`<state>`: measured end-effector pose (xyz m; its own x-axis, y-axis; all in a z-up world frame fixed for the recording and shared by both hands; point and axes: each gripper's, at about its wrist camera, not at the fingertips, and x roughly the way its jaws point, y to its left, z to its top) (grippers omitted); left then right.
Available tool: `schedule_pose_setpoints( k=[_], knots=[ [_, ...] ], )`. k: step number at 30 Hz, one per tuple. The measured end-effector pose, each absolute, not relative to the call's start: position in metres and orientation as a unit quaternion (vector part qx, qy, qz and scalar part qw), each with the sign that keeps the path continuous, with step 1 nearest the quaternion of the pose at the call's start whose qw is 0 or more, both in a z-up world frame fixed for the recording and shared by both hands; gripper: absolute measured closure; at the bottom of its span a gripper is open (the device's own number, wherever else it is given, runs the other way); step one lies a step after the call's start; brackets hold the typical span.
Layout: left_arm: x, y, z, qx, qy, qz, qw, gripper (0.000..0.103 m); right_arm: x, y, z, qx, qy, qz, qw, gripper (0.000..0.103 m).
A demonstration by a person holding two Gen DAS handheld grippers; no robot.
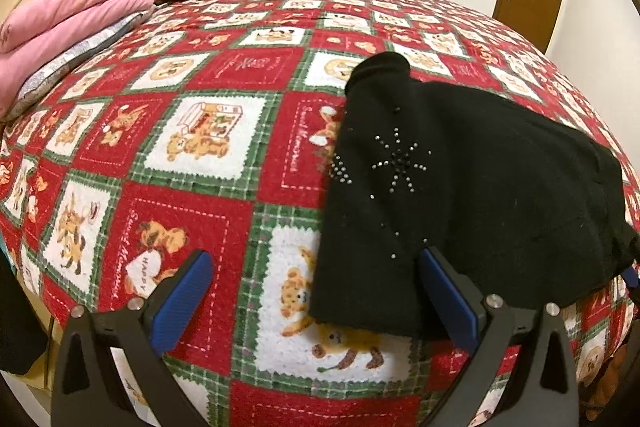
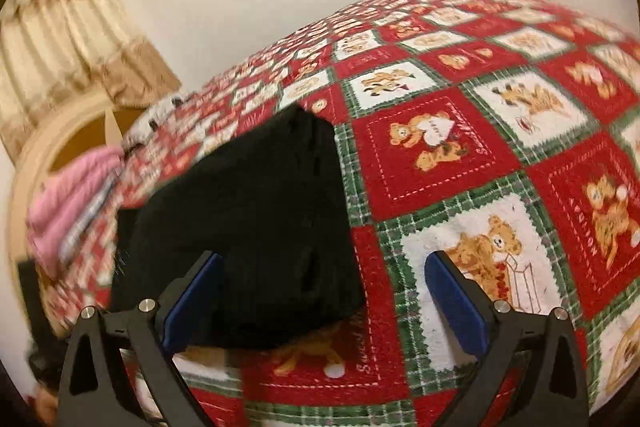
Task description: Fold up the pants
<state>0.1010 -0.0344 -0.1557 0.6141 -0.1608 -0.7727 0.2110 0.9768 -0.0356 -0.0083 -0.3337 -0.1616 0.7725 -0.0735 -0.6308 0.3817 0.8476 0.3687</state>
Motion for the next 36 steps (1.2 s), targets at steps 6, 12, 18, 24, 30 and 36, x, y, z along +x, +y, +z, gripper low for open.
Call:
schedule_pose_setpoints(
  k=[6, 12, 18, 24, 30, 36],
  knots=[
    [0.101, -0.033, -0.156, 0.023, 0.427, -0.105, 0.898, 0.0, 0.002, -0.31, -0.162, 0.22, 0.327, -0.12, 0.911, 0.003],
    [0.104, -0.029, -0.154, 0.02, 0.432, -0.125, 0.893, 0.0, 0.007, -0.299, -0.159, 0.209, 0.333, -0.104, 0.913, 0.01],
    [0.114, 0.0, -0.139, -0.028, 0.424, -0.174, 0.888, 0.0, -0.002, -0.334, -0.163, 0.319, 0.309, -0.054, 0.894, 0.01],
    [0.134, -0.001, -0.126, -0.071, 0.42, -0.215, 0.879, 0.0, 0.001, -0.325, -0.165, 0.298, 0.311, -0.066, 0.9, 0.015],
    [0.134, -0.04, -0.146, 0.002, 0.447, -0.199, 0.872, 0.001, 0.005, -0.298, -0.154, 0.183, 0.35, -0.103, 0.913, 0.04],
    [0.12, -0.055, -0.142, 0.006, 0.437, -0.239, 0.867, 0.035, 0.004, -0.295, -0.15, 0.183, 0.336, -0.081, 0.92, 0.064]
  ],
)
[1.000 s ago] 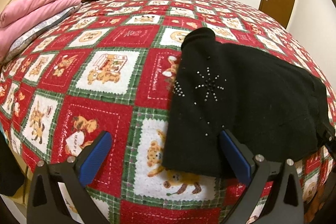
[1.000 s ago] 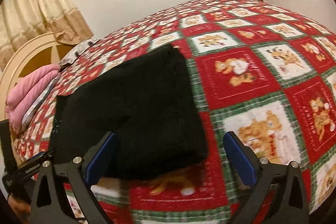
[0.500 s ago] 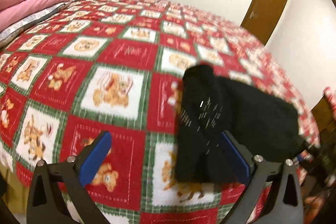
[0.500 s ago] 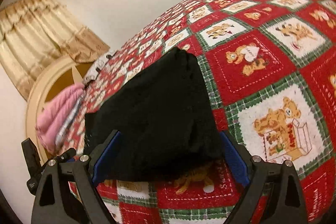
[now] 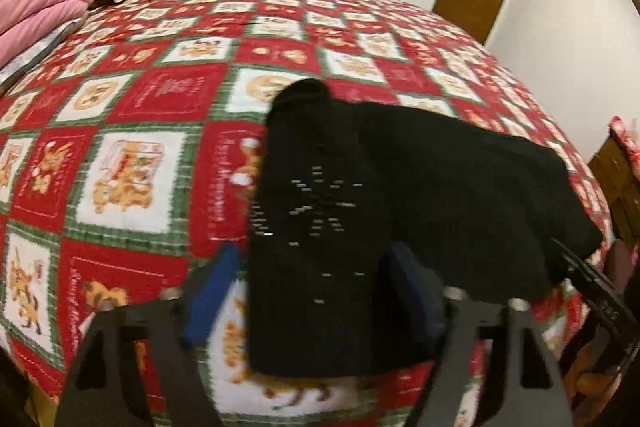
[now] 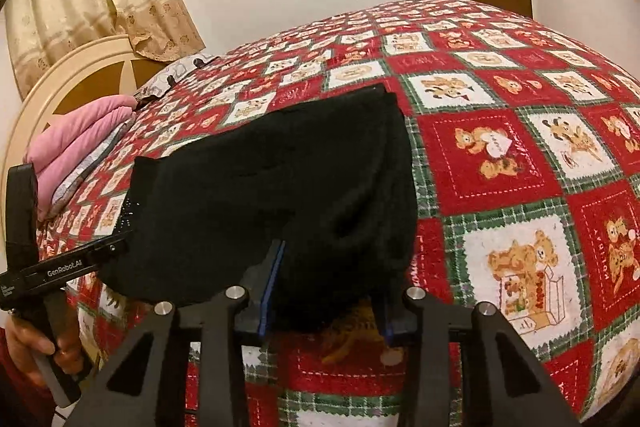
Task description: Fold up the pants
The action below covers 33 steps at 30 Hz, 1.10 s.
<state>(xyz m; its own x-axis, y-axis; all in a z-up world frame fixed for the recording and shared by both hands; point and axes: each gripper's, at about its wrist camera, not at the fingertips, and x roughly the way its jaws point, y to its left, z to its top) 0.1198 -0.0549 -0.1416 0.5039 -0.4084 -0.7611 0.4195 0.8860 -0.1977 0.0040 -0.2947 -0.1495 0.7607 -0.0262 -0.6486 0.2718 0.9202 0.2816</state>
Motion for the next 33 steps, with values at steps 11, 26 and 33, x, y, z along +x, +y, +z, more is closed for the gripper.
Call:
schedule_pose_setpoints(
  k=[11, 26, 33],
  knots=[
    [0.116, -0.054, -0.137, -0.011, 0.427, -0.239, 0.872, 0.075, 0.0, -0.311, -0.16, 0.254, 0.318, -0.065, 0.911, 0.062],
    [0.111, -0.057, -0.128, -0.009, 0.416, -0.24, 0.877, 0.082, 0.004, -0.289, -0.146, 0.156, 0.324, -0.093, 0.928, 0.069],
    [0.104, -0.063, -0.114, 0.029, 0.388, -0.227, 0.893, 0.082, 0.001, -0.272, -0.125, 0.097, 0.307, -0.102, 0.941, 0.069]
  ],
)
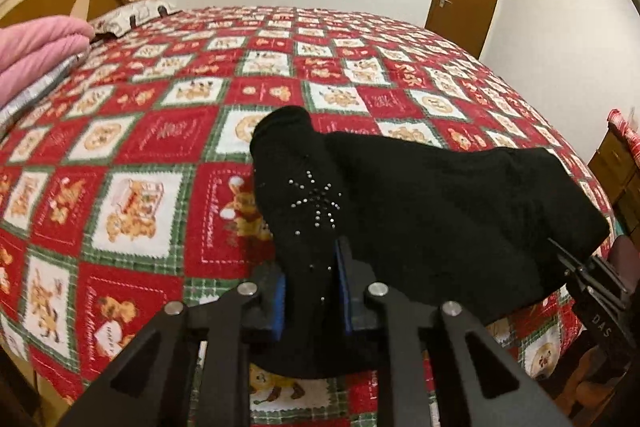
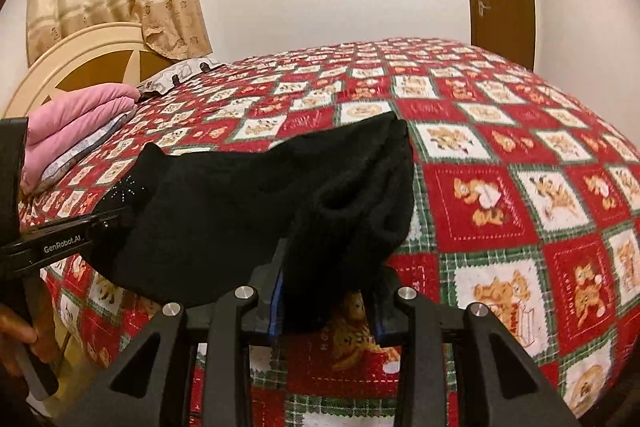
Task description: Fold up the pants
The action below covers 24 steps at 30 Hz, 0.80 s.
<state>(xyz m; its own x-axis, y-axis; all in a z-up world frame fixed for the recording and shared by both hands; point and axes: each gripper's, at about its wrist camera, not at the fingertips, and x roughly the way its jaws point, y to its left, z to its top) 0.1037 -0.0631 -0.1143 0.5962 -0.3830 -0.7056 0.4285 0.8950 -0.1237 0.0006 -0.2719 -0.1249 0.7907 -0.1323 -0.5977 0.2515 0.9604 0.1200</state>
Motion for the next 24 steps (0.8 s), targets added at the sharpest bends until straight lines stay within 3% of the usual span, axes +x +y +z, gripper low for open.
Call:
schedule_pose_setpoints(
  k=[24],
  knots=[
    [0.094, -0.063, -0.095, 0.058, 0.35, -0.223, 0.908, 0.087, -0.005, -0.263, -0.114, 0.104, 0.299, -0.101, 0.943, 0.069]
  ],
)
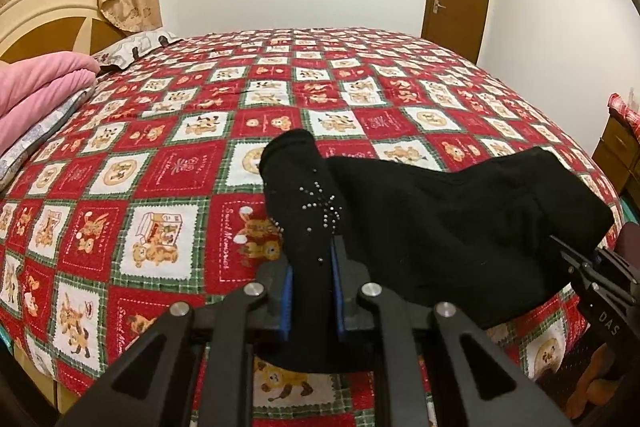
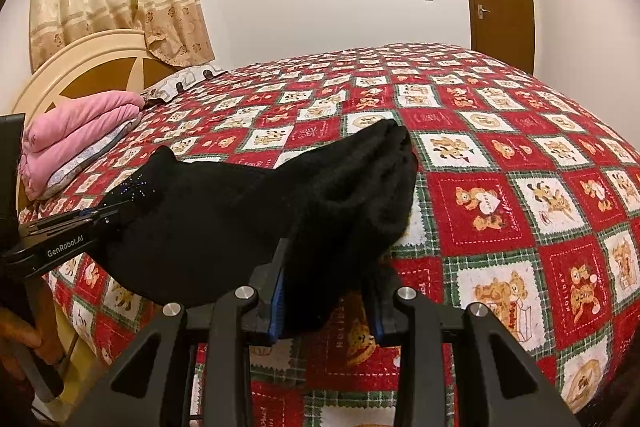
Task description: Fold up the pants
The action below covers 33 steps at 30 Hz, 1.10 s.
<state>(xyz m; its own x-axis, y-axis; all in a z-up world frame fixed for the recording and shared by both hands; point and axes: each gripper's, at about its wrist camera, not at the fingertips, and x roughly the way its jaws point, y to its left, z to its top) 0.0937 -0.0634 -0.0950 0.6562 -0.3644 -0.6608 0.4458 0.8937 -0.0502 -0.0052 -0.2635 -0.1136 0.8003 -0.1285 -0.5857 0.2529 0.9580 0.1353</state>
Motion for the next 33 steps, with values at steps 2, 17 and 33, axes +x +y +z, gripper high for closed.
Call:
schedule_pose_setpoints(
  k=[2, 17, 33],
  knots=[
    [0.094, -0.064, -0.097, 0.055, 0.353, -0.224, 0.907, 0.087, -0.005, -0.264, -0.114, 0.104, 0.3, -0.102, 0.943, 0.069],
    [0.13, -0.038, -0.141, -0.073, 0.449, -0.25, 0.855, 0.056, -0.004, -0.275, -0.131, 0.129, 0.317, -0.103, 0.934, 0.069],
    [0.108, -0.046, -0.109, -0.023, 0.385, -0.264, 0.884, 0.084, -0.005, -0.256, -0.108, 0.083, 0.294, -0.106, 0.946, 0.069]
  ],
)
